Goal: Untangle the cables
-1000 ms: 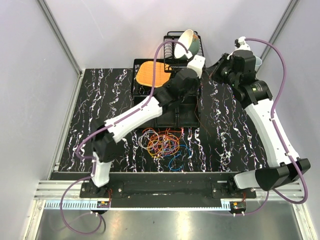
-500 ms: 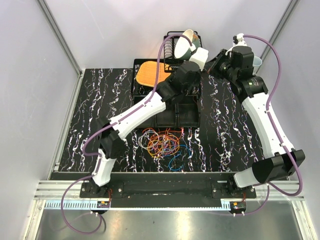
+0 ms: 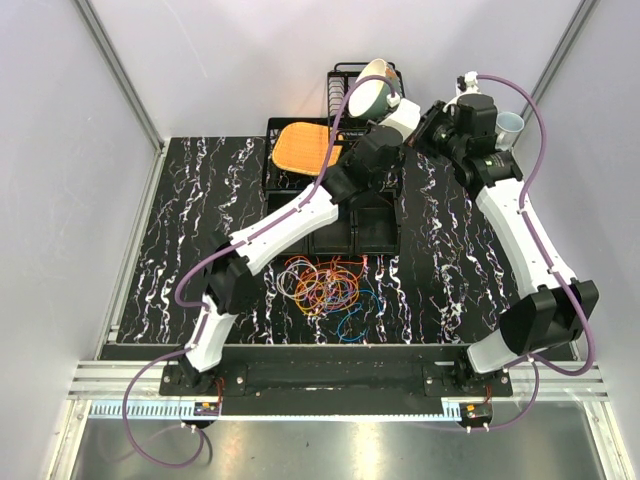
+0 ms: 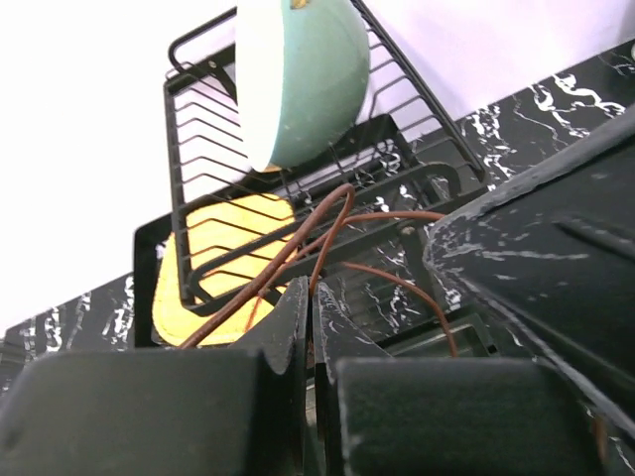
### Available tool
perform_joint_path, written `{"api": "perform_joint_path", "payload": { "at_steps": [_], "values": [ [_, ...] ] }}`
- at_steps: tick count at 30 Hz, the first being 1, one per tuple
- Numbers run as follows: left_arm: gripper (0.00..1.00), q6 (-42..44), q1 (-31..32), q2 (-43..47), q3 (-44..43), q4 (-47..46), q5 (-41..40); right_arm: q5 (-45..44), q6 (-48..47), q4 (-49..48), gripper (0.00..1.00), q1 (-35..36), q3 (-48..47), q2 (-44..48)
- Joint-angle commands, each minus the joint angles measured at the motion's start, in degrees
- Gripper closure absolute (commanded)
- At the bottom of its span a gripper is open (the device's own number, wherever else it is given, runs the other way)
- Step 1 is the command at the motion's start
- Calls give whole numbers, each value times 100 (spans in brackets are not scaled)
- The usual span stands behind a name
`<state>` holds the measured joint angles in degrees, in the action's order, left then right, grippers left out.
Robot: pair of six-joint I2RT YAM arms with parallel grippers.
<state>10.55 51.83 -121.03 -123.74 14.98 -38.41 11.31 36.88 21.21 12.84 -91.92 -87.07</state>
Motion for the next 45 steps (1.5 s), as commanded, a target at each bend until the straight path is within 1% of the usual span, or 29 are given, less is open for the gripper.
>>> {"api": "perform_joint_path", "payload": {
  "at_steps": [1,5,10,14,15,16,17,18,20,30,32,35,39,43,44,45],
  "values": [
    [100,404,-24,-60,-150,-514,-377,205,56,-460,100,-27,-20,-12],
    [100,335,-24,-210,-168,-488,-395,117,56,-583,100,-89,340,41],
    [100,-148,-15,-210,175,-435,-237,47,135,-645,100,-352,973,181],
    [100,-658,2,-201,430,-330,140,-85,161,-653,100,-528,1299,287],
    [100,-903,2,-201,473,-277,237,-111,153,-636,100,-546,1404,339],
    [100,-1018,11,-201,596,-268,368,-164,152,-645,100,-563,1457,357],
    [100,-1037,11,-193,667,-268,666,-190,135,-636,100,-572,1553,401],
    [100,-1376,11,-193,737,-285,799,-286,117,-610,100,-572,1598,418],
    [100,-1546,28,-210,904,-303,1001,-322,109,-592,100,-581,1773,471],
    [100,-2618,2,-333,1625,-417,1476,-384,-15,-460,100,-572,2143,630],
    [97,-2750,-42,-386,1757,-435,1800,-253,-15,-478,100,-581,2204,560],
    [94,-3110,-147,-500,1819,-382,2030,-33,3,-495,100,-581,2275,376],
    [91,-3366,-314,-570,1889,-294,2311,274,-6,-478,100,-511,2293,103],
    [85,-3393,-349,-536,1959,-242,2426,205,-76,-382,100,-283,2187,-213],
    [74,-3384,-349,-509,1977,-215,2418,118,-85,-320,100,-247,2109,-327],
    [68,-3392,-349,-387,2064,-206,2409,-5,-94,-267,100,-212,2091,-372]
  ]
}}
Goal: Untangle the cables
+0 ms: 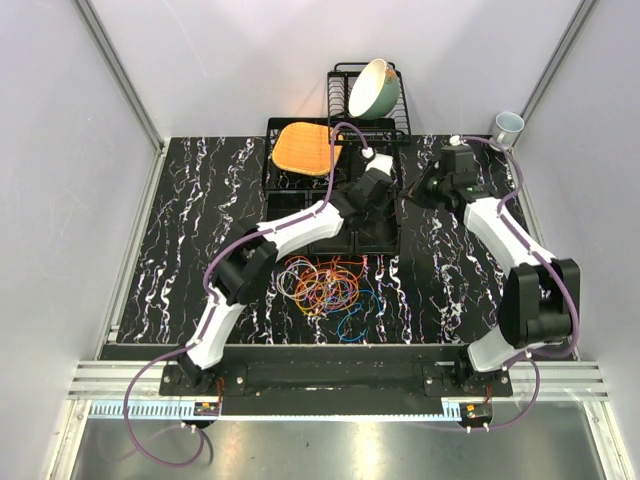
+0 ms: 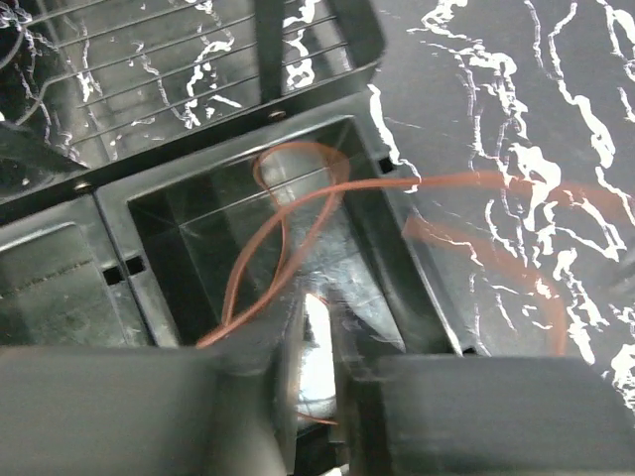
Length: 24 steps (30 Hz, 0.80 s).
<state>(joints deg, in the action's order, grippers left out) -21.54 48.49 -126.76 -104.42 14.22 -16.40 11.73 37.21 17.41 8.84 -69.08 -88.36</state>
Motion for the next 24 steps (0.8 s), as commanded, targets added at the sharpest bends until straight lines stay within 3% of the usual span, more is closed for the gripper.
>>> {"api": "perform_joint_path", "payload": {
  "at_steps": [1,2,5,17,24],
  "values": [
    [60,-184,-15,256,193,-139,138,-91,-118,114,100,188,-211,-278],
    [49,-193,-15,327,255,-112,94,-144,-118,114,100,188,-229,-348],
    [39,-236,-24,546,396,37,-56,-179,-162,122,100,188,-369,-542],
    [23,-562,-24,1750,1222,195,286,-294,-258,228,100,513,-774,-1236],
    [20,-825,-24,2699,1923,485,366,-408,-407,237,100,698,-958,-1834]
  ]
}}
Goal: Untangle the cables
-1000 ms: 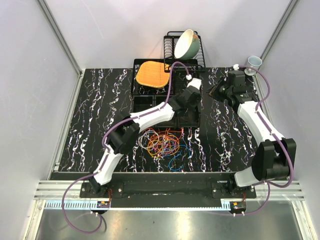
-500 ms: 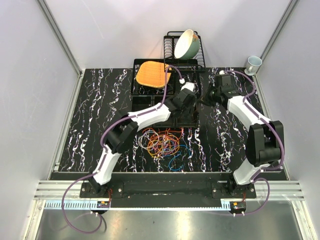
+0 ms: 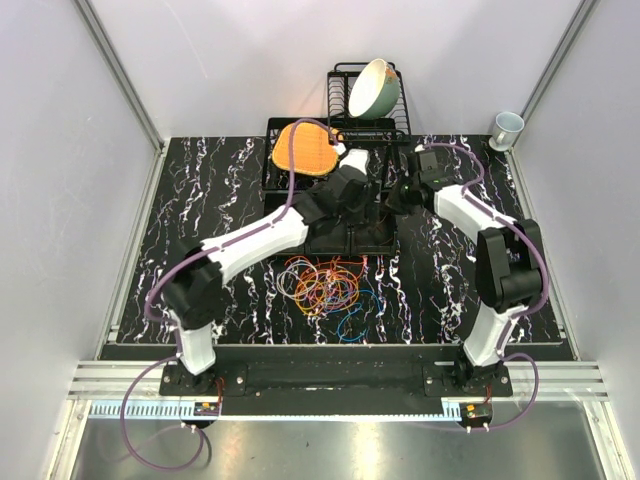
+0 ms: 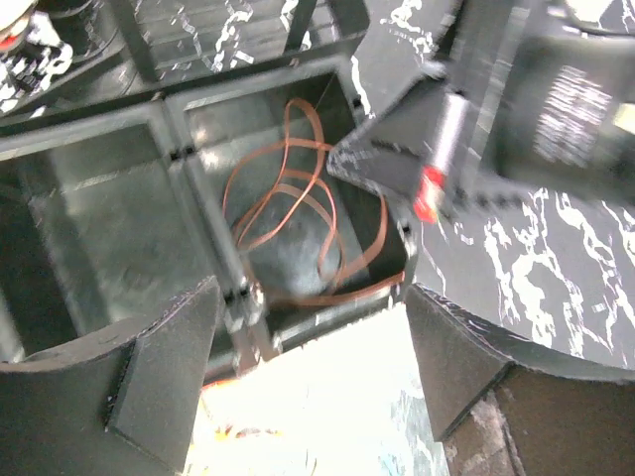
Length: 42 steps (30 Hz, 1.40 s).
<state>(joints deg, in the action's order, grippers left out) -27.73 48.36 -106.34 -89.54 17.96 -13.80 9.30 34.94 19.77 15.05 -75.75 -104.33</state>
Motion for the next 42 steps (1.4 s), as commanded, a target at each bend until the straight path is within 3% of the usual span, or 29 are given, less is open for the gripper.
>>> {"api": "perform_joint_path", "payload": {
  "at_steps": [1,6,9,11,14,21,31,36,42],
  "values": [
    [20,-233,-11,789,585,112,71,-157,-198,-17,100,86,-309,-297],
    [20,-382,-11,1695,1508,103,-140,-104,-365,9,100,103,-423,-509],
    [20,-505,-11,2221,2184,33,-281,-112,-540,185,83,130,-651,-588],
    [20,-550,-2,2433,2624,6,-368,-156,-646,352,65,139,-809,-518],
    [20,-646,-11,2846,3003,242,-553,-227,-751,527,50,156,-968,-308],
    [20,-848,-11,3506,3653,683,-984,-534,-927,1248,33,253,-1443,53],
    [23,-1182,-11,3858,4242,683,-1072,-895,-1059,2400,26,306,-1892,457],
    [25,-1481,51,3981,4602,639,-1160,-948,-735,1823,26,341,-391,1581],
    [29,-1578,191,3701,4744,349,-1195,-404,-260,1161,28,402,1421,2821]
  ]
}}
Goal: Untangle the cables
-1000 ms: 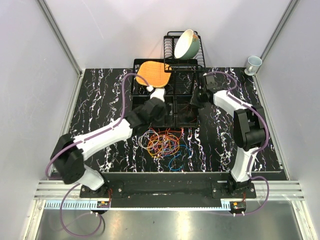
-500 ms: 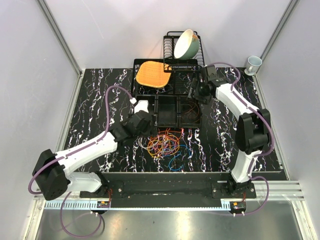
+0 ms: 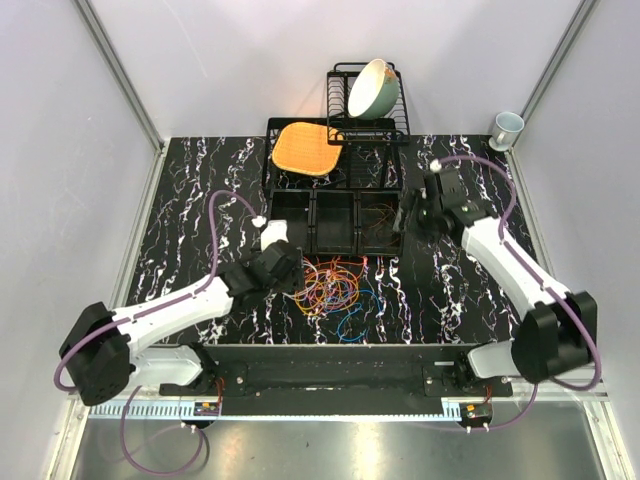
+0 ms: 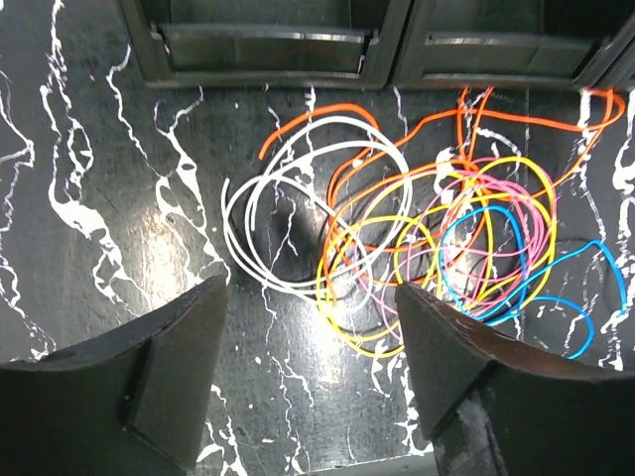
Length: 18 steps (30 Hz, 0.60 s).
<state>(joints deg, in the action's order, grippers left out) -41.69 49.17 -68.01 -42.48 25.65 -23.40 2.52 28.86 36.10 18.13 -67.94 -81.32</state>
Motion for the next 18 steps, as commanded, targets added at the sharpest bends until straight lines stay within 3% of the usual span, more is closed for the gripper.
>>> {"api": "perform_joint_path", "payload": {
  "at_steps": [1,6,10,18],
  "values": [
    [30,-181,128,-256,29,-446,-279,318,418,-472,28,103,912,712],
    [32,-138,146,-722,-102,-412,-710,626,568,-542,30,112,1520,1162],
    [42,-76,155,-1135,-436,-341,-553,749,586,-612,31,112,1793,1320],
    [44,-410,716,-1548,-770,-60,-561,846,524,-718,32,112,1846,1285]
  ]
}}
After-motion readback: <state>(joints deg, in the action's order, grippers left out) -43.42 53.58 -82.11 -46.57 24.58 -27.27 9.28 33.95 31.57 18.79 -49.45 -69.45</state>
